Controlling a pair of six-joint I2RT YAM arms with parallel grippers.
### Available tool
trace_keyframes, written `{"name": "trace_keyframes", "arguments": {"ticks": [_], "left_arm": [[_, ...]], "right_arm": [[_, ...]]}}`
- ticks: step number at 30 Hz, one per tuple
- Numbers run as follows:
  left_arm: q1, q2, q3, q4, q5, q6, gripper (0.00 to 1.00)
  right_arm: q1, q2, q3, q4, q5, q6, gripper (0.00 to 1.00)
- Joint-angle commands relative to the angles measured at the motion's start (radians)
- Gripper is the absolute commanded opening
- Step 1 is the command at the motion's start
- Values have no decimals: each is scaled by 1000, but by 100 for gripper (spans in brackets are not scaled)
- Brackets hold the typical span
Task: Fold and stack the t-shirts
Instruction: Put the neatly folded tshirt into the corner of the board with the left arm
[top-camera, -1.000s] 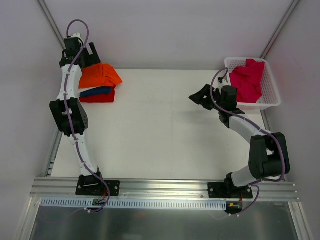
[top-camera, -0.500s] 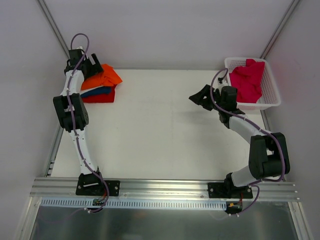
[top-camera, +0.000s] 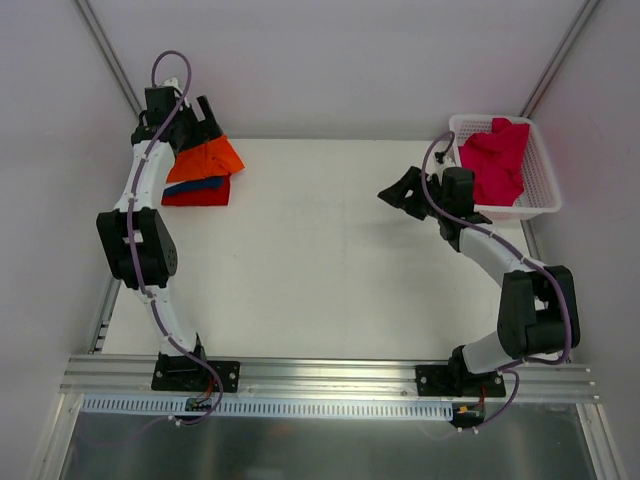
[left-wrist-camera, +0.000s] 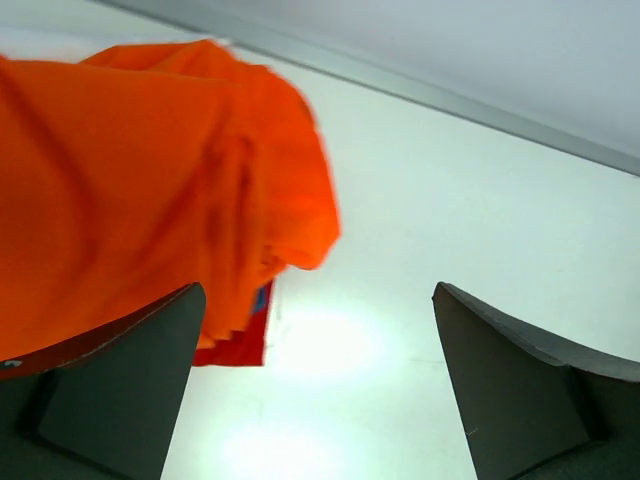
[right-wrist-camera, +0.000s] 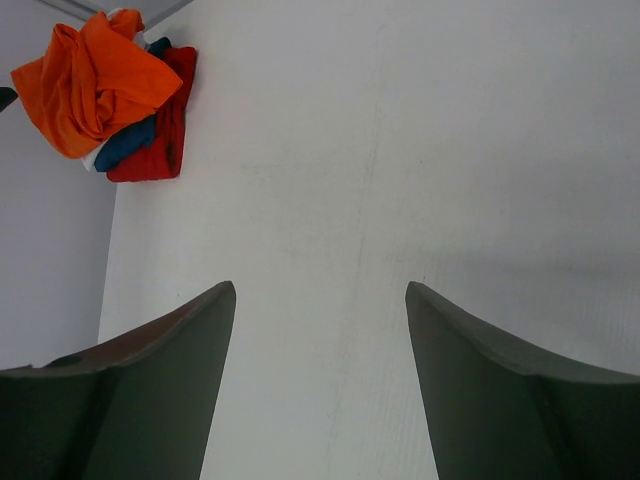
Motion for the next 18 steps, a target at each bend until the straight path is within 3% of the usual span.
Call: {"name": "trace_keyframes", "arguments": {"ticks": [1,18], "left_arm": [[-53,-144,-37,-1,-24,-14,99],[-291,-400,-311,104,-10,-66,99]], "right_arm": [[7,-44,69,-65,1,-35,73],[12,-110,69,-178,80,-60,75]]}}
